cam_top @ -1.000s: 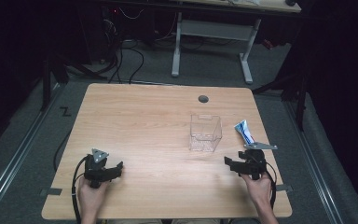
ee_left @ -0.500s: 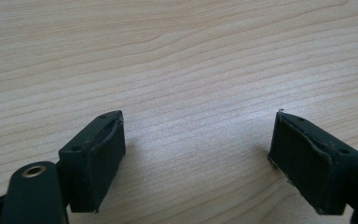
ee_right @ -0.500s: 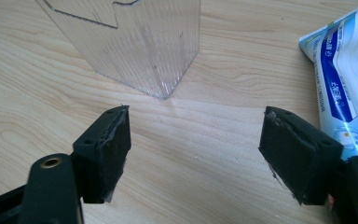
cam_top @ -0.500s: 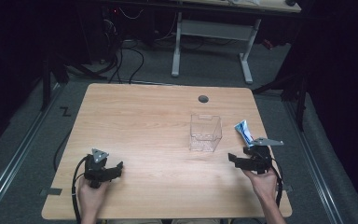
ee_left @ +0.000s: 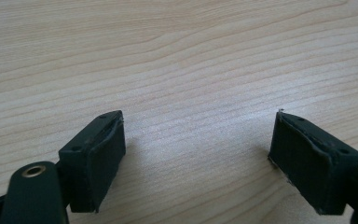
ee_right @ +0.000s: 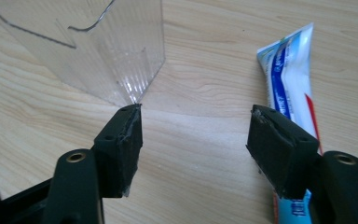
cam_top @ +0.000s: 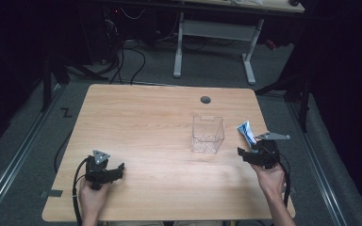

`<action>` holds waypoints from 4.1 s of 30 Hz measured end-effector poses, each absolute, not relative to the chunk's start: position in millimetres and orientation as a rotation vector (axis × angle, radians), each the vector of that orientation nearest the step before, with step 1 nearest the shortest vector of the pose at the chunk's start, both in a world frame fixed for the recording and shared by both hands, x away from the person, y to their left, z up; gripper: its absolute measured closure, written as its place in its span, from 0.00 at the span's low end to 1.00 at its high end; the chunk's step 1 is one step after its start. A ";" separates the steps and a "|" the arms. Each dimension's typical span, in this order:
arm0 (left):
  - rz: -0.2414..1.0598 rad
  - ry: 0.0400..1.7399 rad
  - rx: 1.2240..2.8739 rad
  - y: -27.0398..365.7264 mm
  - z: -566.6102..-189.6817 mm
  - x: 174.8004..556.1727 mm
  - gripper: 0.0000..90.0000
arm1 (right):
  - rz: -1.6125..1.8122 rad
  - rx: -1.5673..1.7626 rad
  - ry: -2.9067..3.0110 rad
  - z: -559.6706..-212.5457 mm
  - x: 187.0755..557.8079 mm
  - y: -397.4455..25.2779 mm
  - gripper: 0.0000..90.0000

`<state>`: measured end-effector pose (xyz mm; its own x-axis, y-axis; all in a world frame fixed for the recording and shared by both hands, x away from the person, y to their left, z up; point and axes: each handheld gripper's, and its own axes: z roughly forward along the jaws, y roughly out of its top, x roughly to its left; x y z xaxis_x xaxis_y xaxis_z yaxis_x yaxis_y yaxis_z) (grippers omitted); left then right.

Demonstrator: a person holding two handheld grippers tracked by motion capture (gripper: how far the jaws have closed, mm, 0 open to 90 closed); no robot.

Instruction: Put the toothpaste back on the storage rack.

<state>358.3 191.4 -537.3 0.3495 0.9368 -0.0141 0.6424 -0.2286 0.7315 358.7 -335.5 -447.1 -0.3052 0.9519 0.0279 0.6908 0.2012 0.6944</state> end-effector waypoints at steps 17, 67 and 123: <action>0.581 1.373 1.965 191.4 -537.3 358.3 0.20 | 0.897 1.597 2.011 -441.9 377.6 -355.3 0.43; 0.582 1.372 1.967 191.4 -537.3 358.4 0.20 | 0.513 1.606 2.083 -467.1 454.6 -353.0 0.53; 0.581 1.373 1.966 191.3 -537.3 358.3 0.20 | 0.235 1.622 2.179 -488.4 476.5 -354.8 0.79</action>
